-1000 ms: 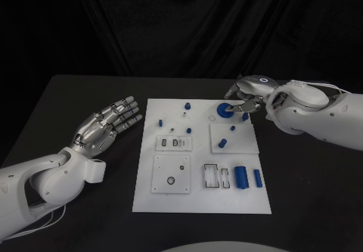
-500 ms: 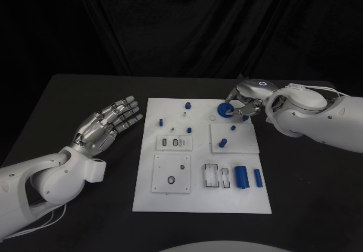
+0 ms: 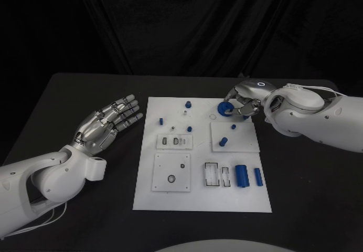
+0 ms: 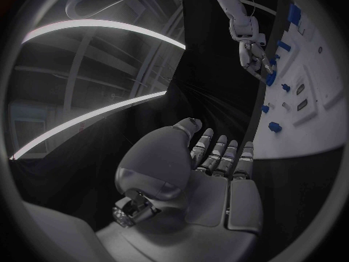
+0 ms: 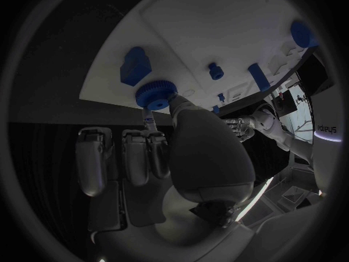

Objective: Assemble the parts on the task board

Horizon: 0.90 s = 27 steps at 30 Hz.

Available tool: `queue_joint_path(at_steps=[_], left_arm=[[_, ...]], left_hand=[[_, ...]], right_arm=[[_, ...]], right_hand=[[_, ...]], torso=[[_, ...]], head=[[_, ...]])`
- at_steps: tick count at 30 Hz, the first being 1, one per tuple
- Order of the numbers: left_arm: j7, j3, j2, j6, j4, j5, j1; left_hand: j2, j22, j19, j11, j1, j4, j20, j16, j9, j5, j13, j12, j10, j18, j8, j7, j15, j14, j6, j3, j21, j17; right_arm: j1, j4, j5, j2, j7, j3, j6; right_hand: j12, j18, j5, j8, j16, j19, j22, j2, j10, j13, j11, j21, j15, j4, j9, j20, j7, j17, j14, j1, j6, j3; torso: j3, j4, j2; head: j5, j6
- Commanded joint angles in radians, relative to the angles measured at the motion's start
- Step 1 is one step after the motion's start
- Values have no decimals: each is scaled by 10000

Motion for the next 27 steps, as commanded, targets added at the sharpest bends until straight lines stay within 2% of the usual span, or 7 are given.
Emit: queue_joint_path(at_steps=[1, 5, 8, 11, 15, 20, 27], left_arm=[[2070, 1, 21, 172, 8, 19, 14], [2057, -2, 22, 178, 3, 19, 13], [2046, -5, 21, 183, 1, 19, 13], [2034, -9, 18, 188, -2, 19, 13], [2016, -14, 8, 196, -3, 20, 13], [2002, -19, -10, 198, -1, 20, 13], [1989, -21, -1, 206, -9, 21, 13]], left_hand=[[-4, 7, 26, 48, -111, 2, 35, 49, 6, 44, 5, 66, 7, -130, 37, 70, 64, 34, -1, 75, 47, 16], [-4, 7, 26, 48, -111, 2, 35, 49, 6, 44, 5, 66, 7, -130, 37, 70, 64, 34, -1, 75, 47, 16], [-4, 7, 26, 48, -111, 2, 35, 49, 6, 44, 5, 66, 7, -130, 37, 70, 64, 34, -1, 75, 47, 16], [-4, 7, 26, 48, -111, 2, 35, 49, 6, 44, 5, 66, 7, -130, 37, 70, 64, 34, -1, 75, 47, 16], [-6, 7, 27, 57, -121, 1, 37, 63, 4, 40, 5, 68, 0, -139, 33, 80, 75, 36, -11, 105, 49, 18], [-7, 9, 31, 61, -127, 1, 38, 73, 5, 38, 5, 76, -2, -144, 34, 85, 84, 39, -8, 123, 52, 19], [-9, 11, 39, 65, -135, 1, 41, 90, 5, 37, 6, 85, -3, -151, 35, 89, 96, 45, -6, 145, 58, 22]], right_arm=[[-69, -49, -243, 14, -391, -30, 400], [-72, -57, -289, 28, -430, -30, 465], [-74, -50, -389, 32, -460, -30, 505], [-75, -31, -482, 20, -380, -29, 370], [-75, 87, -674, -44, -133, -28, -56], [-69, 367, -763, -143, 79, -22, -463], [89, 888, -792, -162, 190, -13, -705]], right_hand=[[27, -44, 276, -66, 24, 611, 2096, 3, 1023, 2634, 67, -58, 71, -144, 26, 61, 58, 2631, 1068, 234, 68, 51], [27, -38, 596, -39, 24, 595, 2085, 42, 1023, 2634, 75, -73, 78, -269, 61, 69, 59, 2631, 1068, 386, 151, 123], [27, -27, 1572, 139, 24, 565, 2062, 90, 1023, 2634, 74, -102, 75, -642, 223, 67, 24, 2631, 1068, 801, 499, 373], [27, -23, 1913, 360, 24, 553, 2056, 116, 1023, 2634, 61, -115, 72, -875, 433, 69, -32, 2631, 1068, 948, 836, 512], [27, -31, 1913, 703, 24, 575, 2084, 213, 1023, 2634, 82, -98, 82, -1040, 714, 71, -80, 2631, 1068, 988, 1179, 582], [27, -61, 1843, 1555, 24, 661, 2181, 331, 1023, 2634, -92, -27, -77, -1217, 1546, -66, -316, 2631, 1068, 776, 1318, 495], [27, -60, 1760, 1923, 24, 656, 2180, 357, 1023, 2634, -156, -38, -123, -1246, 1993, -109, -356, 2631, 1068, 665, 1110, 488]], torso=[[4, 9, 5], [1, 8, 3], [-2, 4, 1], [-6, -2, -3], [-7, 3, -5], [-4, 11, -6], [-7, 10, -3]], head=[[-11, -1], [-7, -2], [2, -2], [19, 12], [23, 23], [16, 39], [-3, 62]])
